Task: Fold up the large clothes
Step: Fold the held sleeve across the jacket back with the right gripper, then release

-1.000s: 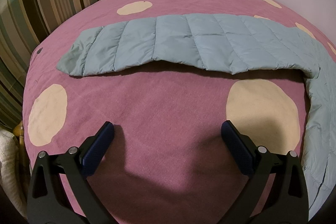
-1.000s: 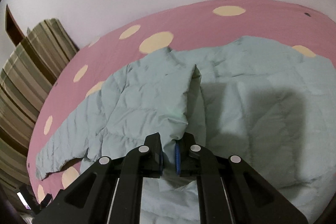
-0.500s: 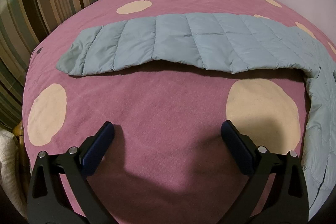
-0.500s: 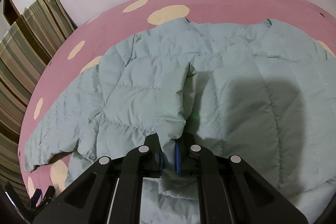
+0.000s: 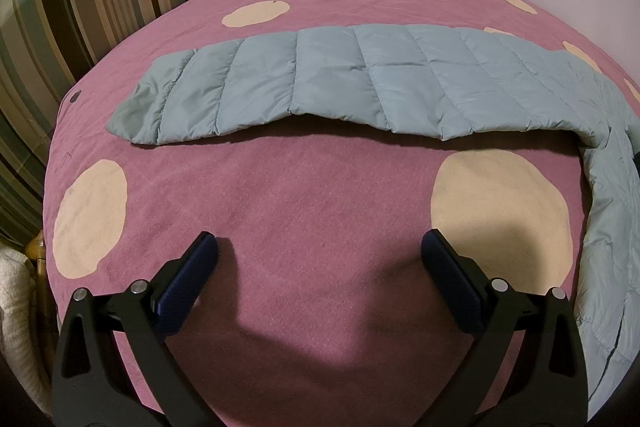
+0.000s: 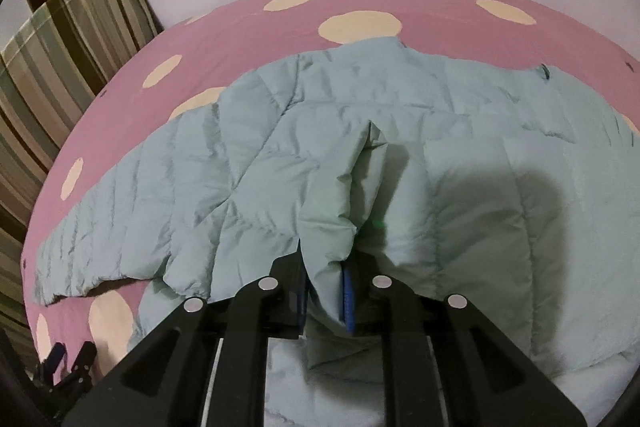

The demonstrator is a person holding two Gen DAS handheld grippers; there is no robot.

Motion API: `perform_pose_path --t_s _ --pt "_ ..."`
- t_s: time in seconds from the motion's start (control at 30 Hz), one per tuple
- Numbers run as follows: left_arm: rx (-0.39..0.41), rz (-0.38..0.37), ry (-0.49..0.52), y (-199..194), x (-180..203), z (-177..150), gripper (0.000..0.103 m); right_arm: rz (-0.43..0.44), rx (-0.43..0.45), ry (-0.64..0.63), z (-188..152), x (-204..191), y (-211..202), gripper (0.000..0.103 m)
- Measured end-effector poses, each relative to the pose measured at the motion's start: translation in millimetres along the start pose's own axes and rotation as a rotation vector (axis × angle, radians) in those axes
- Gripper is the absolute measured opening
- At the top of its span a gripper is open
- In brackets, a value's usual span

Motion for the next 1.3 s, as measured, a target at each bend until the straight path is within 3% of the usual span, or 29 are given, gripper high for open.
perform_pose_path --t_s 0.17,0.3,0.33,0.47,0.6,0.67,0.73,0.8,0.9,1.13,1.3 --pt "0.000 0.002 0.002 0.1 0.2 0.0 0.101 -0.010 -0.023 -0.016 -0.5 -7.9 8.9 0.015" --pt "0.000 -0.001 -0.001 0.2 0.2 0.0 0.101 0.055 -0.005 -0.022 -0.2 -14.2 -8.9 0.041" --pt "0.000 -0.001 -0.001 0.2 0.0 0.0 0.101 0.055 -0.005 -0.022 -0.2 -14.2 -8.9 0.042" --pt "0.000 0.000 0.000 0.1 0.1 0.3 0.101 0.101 0.096 -0.037 3.8 -12.7 -63.8 0.042" --pt "-0.001 0.000 0.000 0.0 0.4 0.2 0.101 0.018 0.202 -0.013 10.7 43.2 -121.9 0.042" --pt "0.000 0.000 0.000 0.1 0.3 0.2 0.101 -0.031 0.229 0.062 12.5 93.0 -141.9 0.036" --pt "0.000 0.000 0.000 0.1 0.0 0.1 0.101 -0.102 0.246 0.134 11.0 144.1 -154.5 0.022" --pt "0.000 0.000 0.000 0.1 0.5 0.2 0.101 -0.168 0.236 0.240 2.4 206.8 -160.2 0.014" --pt "-0.001 0.001 0.001 0.1 0.6 0.2 0.101 -0.220 0.201 0.351 -17.0 266.0 -153.7 0.009" --pt "-0.001 0.006 0.004 0.3 -0.2 0.5 0.101 -0.215 0.056 0.369 -42.6 289.8 -86.5 0.004" --pt "-0.001 0.009 0.007 -0.1 -0.5 0.8 0.101 -0.224 0.055 0.357 -41.3 286.5 -68.6 0.004"
Point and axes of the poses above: each gripper's, at about its wrist camera, not at the fingertips, and y roughly the way its jaws point, x to its right, z to its top, the point moved 9 cm from there along y, roughly the way its jaws point
